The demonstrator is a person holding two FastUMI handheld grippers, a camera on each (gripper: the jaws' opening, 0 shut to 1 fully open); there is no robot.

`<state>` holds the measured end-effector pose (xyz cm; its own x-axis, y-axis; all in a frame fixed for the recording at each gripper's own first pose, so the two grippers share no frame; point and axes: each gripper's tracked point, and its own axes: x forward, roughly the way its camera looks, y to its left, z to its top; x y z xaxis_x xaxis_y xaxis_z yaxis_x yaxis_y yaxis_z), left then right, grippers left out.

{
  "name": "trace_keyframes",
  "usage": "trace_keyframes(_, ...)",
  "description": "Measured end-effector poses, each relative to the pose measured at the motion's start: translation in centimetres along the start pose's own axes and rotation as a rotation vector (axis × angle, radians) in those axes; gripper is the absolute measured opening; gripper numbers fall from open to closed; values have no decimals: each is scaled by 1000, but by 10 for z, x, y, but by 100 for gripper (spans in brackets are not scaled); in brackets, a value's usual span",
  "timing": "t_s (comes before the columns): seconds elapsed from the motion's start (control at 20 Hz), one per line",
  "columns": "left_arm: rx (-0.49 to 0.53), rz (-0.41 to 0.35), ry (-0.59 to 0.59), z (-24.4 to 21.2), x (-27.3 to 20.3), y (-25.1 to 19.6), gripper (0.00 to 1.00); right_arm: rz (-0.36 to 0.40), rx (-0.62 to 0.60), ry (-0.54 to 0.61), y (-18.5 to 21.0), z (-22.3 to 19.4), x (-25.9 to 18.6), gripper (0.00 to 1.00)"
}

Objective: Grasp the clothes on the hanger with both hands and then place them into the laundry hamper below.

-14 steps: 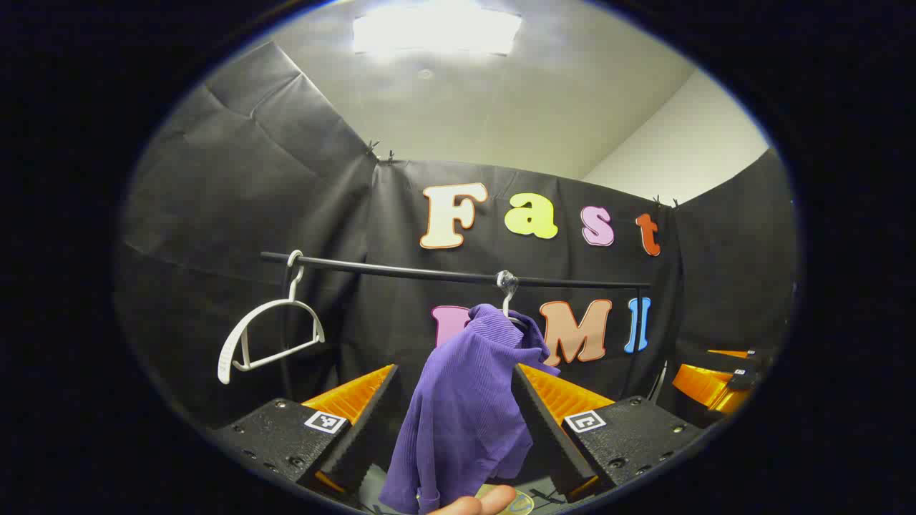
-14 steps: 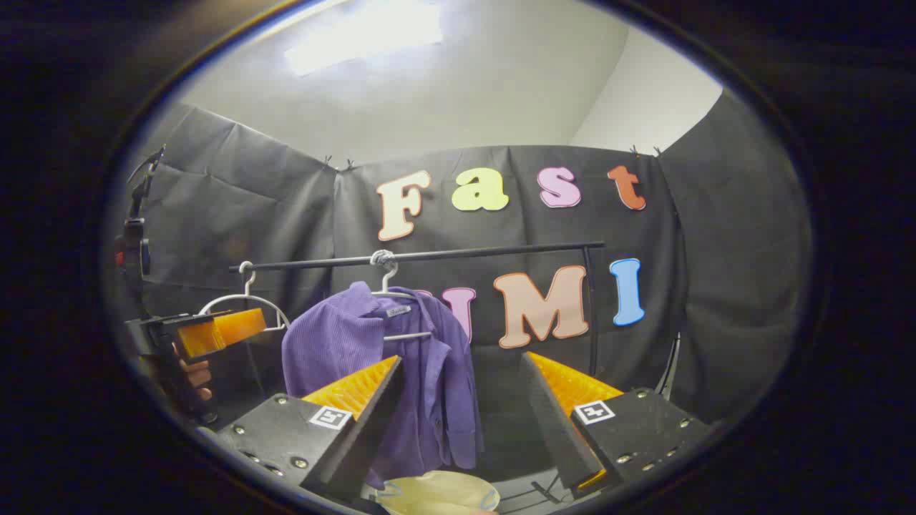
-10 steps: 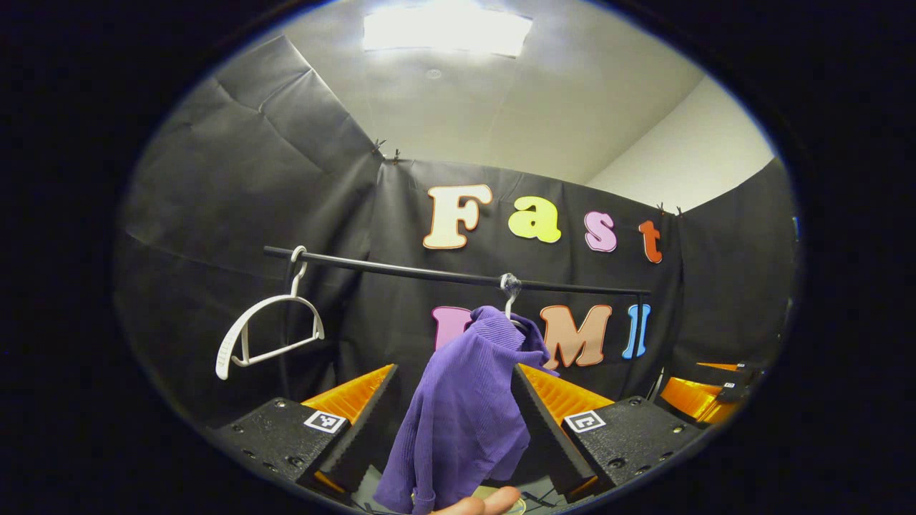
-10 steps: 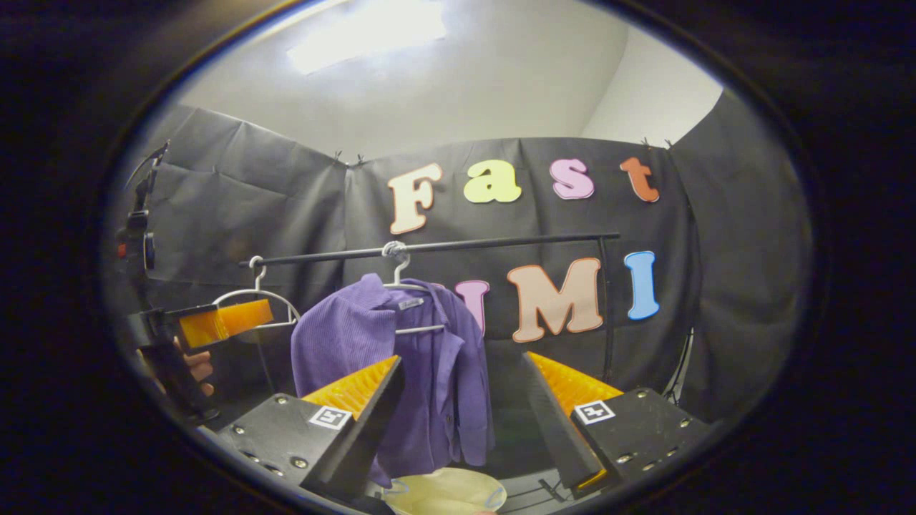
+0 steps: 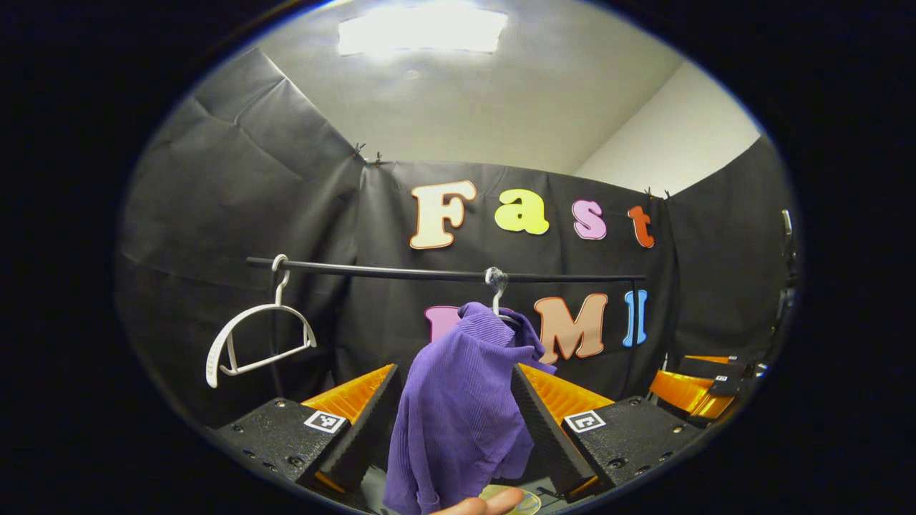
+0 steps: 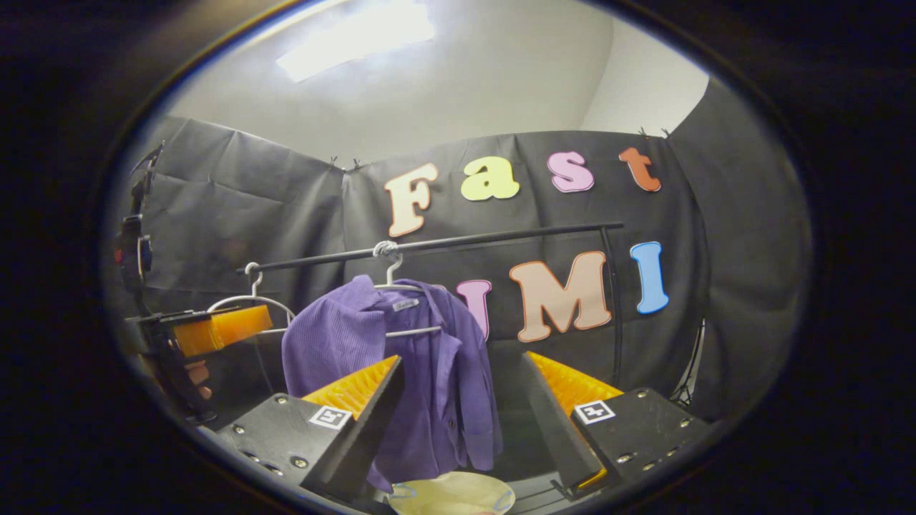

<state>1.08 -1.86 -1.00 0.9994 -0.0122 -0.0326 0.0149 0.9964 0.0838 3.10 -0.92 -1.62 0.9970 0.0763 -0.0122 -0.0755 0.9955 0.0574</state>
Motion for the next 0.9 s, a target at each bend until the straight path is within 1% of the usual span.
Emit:
trace_keyframes(0.2,30,5,28,-11,3,-17,92,26,11,6,-7,3,2,97)
trace_keyframes(0.35,32,-23,65,-28,5,-39,92,24,22,10,-16,0,0,97)
trace_keyframes(0.45,42,-24,57,-33,8,-47,92,25,11,16,-22,-8,-1,97)
trace_keyframes(0.5,43,-26,63,-41,8,-53,95,14,8,21,-29,-13,-2,97)
trace_keyframes(0.6,42,-50,93,-60,11,-68,95,-6,20,45,-40,-27,-1,97)
trace_keyframes(0.65,42,-48,107,-69,13,-73,92,-8,28,61,-43,-34,1,97)
trace_keyframes(0.7,49,-41,115,-76,17,-73,92,-17,25,72,-49,-40,2,97)
trace_keyframes(0.75,65,-18,115,-82,21,-72,95,-24,7,73,-56,-44,3,97)
trace_keyframes(0.8,81,13,111,-87,25,-67,94,-36,-11,73,-62,-47,6,92)
trace_keyframes(0.85,91,46,99,-90,31,-62,97,-50,-28,70,-69,-52,7,92)
trace_keyframes(0.9,97,75,100,-95,34,-60,98,-56,-41,70,-73,-56,11,92)
